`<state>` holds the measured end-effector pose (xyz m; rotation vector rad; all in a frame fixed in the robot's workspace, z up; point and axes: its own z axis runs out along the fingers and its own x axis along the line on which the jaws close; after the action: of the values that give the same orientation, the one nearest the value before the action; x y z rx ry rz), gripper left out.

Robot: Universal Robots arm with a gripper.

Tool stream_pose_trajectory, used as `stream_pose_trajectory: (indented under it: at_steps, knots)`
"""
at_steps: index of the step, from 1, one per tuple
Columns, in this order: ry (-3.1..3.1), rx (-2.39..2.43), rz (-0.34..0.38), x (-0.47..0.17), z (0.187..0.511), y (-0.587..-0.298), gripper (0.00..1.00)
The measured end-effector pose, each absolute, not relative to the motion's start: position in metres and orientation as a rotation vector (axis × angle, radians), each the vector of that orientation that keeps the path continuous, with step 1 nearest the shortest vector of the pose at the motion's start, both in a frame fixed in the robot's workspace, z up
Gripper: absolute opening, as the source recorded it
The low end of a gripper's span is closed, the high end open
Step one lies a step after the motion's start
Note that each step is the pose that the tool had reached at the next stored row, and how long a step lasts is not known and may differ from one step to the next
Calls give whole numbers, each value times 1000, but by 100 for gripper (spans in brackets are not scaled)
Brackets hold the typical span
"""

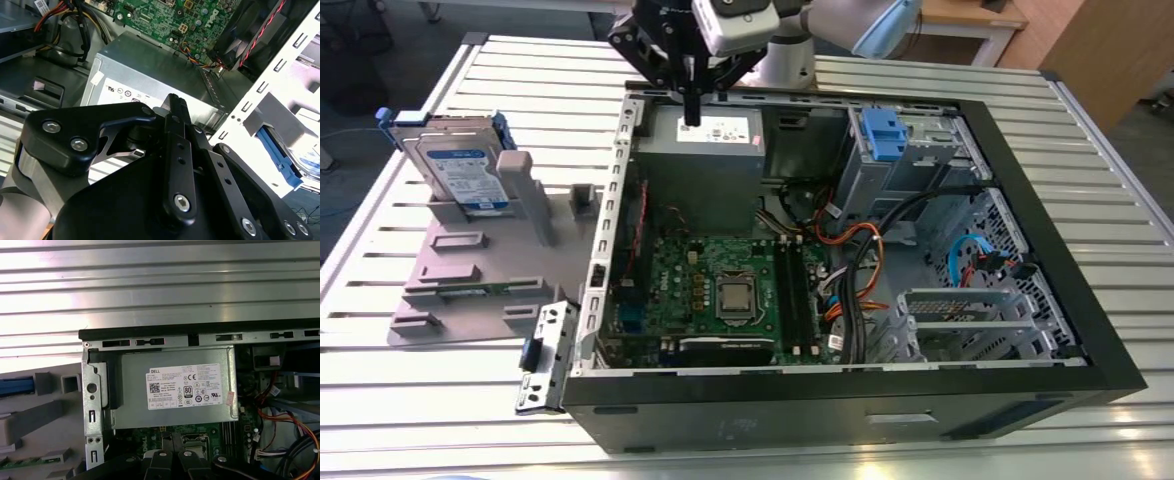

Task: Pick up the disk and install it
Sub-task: 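Reach for the disk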

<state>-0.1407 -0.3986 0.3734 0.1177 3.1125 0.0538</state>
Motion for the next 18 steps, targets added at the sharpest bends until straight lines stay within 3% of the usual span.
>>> stream_pose_trajectory:
  at_steps: [18]
  knots:
    - [3112, 118, 54, -144, 370, -399, 11]
